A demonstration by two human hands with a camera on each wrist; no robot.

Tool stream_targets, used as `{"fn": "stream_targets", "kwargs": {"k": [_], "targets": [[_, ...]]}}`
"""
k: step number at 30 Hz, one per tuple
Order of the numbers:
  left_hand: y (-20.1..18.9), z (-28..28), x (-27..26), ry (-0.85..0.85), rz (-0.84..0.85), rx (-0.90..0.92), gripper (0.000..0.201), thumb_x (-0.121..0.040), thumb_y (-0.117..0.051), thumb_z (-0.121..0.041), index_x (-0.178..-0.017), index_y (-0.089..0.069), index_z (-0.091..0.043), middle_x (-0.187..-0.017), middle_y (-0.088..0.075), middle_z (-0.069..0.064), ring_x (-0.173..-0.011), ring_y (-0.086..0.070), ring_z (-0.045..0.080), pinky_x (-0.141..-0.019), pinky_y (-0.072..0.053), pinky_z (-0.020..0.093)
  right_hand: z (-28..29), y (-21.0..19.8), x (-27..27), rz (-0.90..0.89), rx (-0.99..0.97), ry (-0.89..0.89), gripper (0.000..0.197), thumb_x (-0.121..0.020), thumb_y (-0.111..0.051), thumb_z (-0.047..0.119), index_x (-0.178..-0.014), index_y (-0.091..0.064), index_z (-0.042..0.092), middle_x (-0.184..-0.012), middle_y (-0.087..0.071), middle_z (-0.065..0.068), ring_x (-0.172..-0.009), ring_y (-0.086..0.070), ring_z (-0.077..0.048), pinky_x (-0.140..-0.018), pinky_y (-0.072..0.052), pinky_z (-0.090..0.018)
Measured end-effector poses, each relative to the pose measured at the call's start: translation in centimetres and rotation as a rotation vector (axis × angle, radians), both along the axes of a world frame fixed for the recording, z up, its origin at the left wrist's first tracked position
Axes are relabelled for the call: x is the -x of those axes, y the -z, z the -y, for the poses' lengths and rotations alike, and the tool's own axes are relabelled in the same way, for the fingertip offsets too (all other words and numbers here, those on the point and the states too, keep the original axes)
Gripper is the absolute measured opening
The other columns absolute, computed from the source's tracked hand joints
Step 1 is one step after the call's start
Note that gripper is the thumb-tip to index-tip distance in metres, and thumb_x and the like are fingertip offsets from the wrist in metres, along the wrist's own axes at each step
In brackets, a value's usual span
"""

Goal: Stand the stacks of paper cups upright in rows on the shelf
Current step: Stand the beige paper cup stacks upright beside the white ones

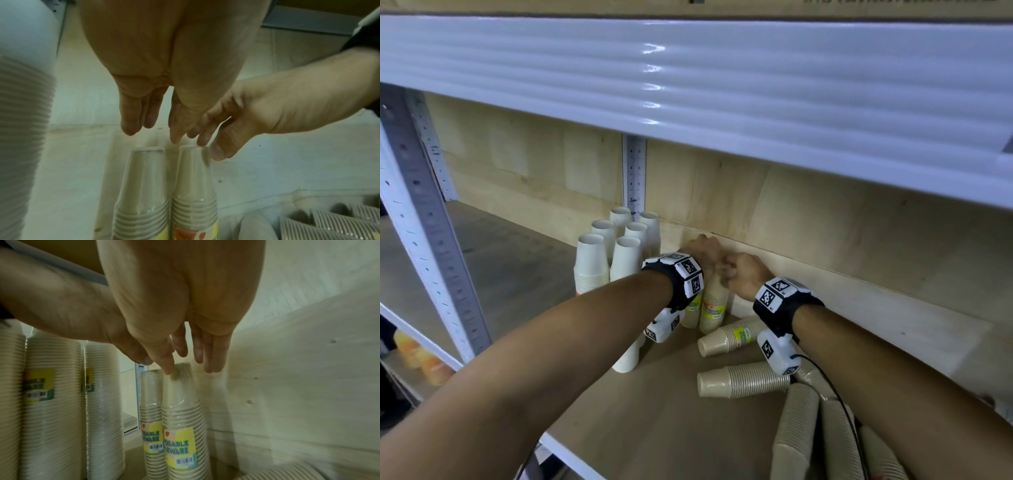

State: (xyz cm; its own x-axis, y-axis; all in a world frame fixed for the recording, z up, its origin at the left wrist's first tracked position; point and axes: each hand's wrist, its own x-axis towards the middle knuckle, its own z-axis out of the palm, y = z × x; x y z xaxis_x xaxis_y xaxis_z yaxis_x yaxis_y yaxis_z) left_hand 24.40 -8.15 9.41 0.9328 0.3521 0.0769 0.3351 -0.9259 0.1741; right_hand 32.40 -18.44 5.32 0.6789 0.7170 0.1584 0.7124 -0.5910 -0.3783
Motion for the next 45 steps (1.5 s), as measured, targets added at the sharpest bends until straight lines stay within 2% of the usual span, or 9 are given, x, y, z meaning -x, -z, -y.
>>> {"fn": "stream_targets", "kwargs": {"k": [4,8,13,16,21,25,29,36,45], "targets": [[-0.4,0.1,-0.1,0.061,0.039,-0.014,0.046,-0.087,-0.055,0.005,-0.132,-0.052,-0.006,-0.134,-0.051,0.014,-0.121,-0.054,0.031,-0.1,-0.049,0.04,1.3,-0.4,0.1,0.032,-0.012,0.035,0.037,-0.087,-0.067,0.019,-0.123,-0.064,0.011,-0.125,-0.062,-0.006,-0.114,-0.059,-0.024,-0.091,-0.045,-0.025],[0.1,0.5,0.3,0.129,0.051,0.003,0.037,-0.09,-0.054,-0.001,-0.127,-0.054,-0.008,-0.131,-0.055,0.012,-0.116,-0.056,0.028,-0.096,-0.05,0.037,2.8,-0.6,0.8,0.0,0.021,0.061,0.031,-0.083,-0.07,0.024,-0.113,-0.067,0.016,-0.12,-0.064,-0.003,-0.108,-0.06,-0.021,-0.093,-0.05,-0.033],[1.9,1.1,1.0,0.166,0.037,0.117,0.037,-0.084,-0.065,-0.015,-0.121,-0.06,-0.018,-0.124,-0.055,0.005,-0.112,-0.057,0.026,-0.088,-0.051,0.033,4.7,0.1,2.8,-0.106,0.088,0.075,0.035,-0.077,-0.075,0.032,-0.109,-0.067,0.023,-0.108,-0.064,0.0,-0.102,-0.062,-0.019,-0.087,-0.05,-0.029],[3.8,1.4,1.6,0.152,0.0,0.149,0.035,-0.085,-0.067,-0.019,-0.119,-0.064,-0.012,-0.119,-0.062,0.007,-0.108,-0.062,0.026,-0.087,-0.053,0.032,5.4,1.2,4.5,-0.145,0.153,0.044,0.035,-0.077,-0.077,0.032,-0.109,-0.069,0.021,-0.105,-0.066,0.0,-0.099,-0.063,-0.02,-0.081,-0.049,-0.026],[6.7,1.8,2.9,0.172,-0.123,0.186,0.021,-0.089,-0.061,-0.009,-0.105,-0.07,0.002,-0.107,-0.069,0.016,-0.101,-0.066,0.03,-0.079,-0.052,0.033,5.6,4.5,6.5,-0.147,0.236,0.05,0.053,-0.074,-0.079,0.036,-0.122,-0.065,0.018,-0.12,-0.064,-0.002,-0.107,-0.061,-0.02,-0.088,-0.048,-0.027],[8.8,1.1,3.3,0.144,-0.124,0.229,0.019,-0.087,-0.064,-0.014,-0.102,-0.071,-0.005,-0.1,-0.069,0.009,-0.098,-0.066,0.026,-0.072,-0.049,0.029,5.5,6.3,7.2,-0.176,0.246,0.046,0.064,-0.073,-0.081,0.035,-0.129,-0.059,0.016,-0.128,-0.059,-0.005,-0.113,-0.058,-0.022,-0.091,-0.048,-0.029],[10.2,0.4,3.2,0.116,-0.083,0.324,0.025,-0.08,-0.07,-0.009,-0.105,-0.068,-0.004,-0.104,-0.068,0.009,-0.1,-0.065,0.025,-0.086,-0.056,0.037,5.7,6.9,7.4,-0.148,0.263,0.039,0.068,-0.073,-0.081,0.034,-0.133,-0.054,0.018,-0.132,-0.054,-0.004,-0.117,-0.055,-0.024,-0.094,-0.048,-0.032],[12.2,0.0,2.7,0.131,-0.12,0.454,0.026,-0.077,-0.074,-0.017,-0.096,-0.07,0.0,-0.099,-0.071,0.013,-0.095,-0.068,0.026,-0.086,-0.057,0.04,5.6,8.2,7.4,-0.073,0.333,0.019,0.067,-0.062,-0.082,0.047,-0.122,-0.062,0.027,-0.121,-0.061,-0.001,-0.111,-0.057,-0.023,-0.092,-0.049,-0.036],[15.3,-1.1,1.1,0.123,-0.18,0.424,0.031,-0.056,-0.075,-0.036,-0.085,-0.065,-0.031,-0.088,-0.068,-0.006,-0.087,-0.064,0.016,-0.079,-0.057,0.034,5.4,8.5,7.0,-0.109,0.445,-0.007,0.06,-0.059,-0.082,0.044,-0.114,-0.065,0.028,-0.107,-0.065,0.004,-0.097,-0.063,-0.021,-0.086,-0.052,-0.037]]}}
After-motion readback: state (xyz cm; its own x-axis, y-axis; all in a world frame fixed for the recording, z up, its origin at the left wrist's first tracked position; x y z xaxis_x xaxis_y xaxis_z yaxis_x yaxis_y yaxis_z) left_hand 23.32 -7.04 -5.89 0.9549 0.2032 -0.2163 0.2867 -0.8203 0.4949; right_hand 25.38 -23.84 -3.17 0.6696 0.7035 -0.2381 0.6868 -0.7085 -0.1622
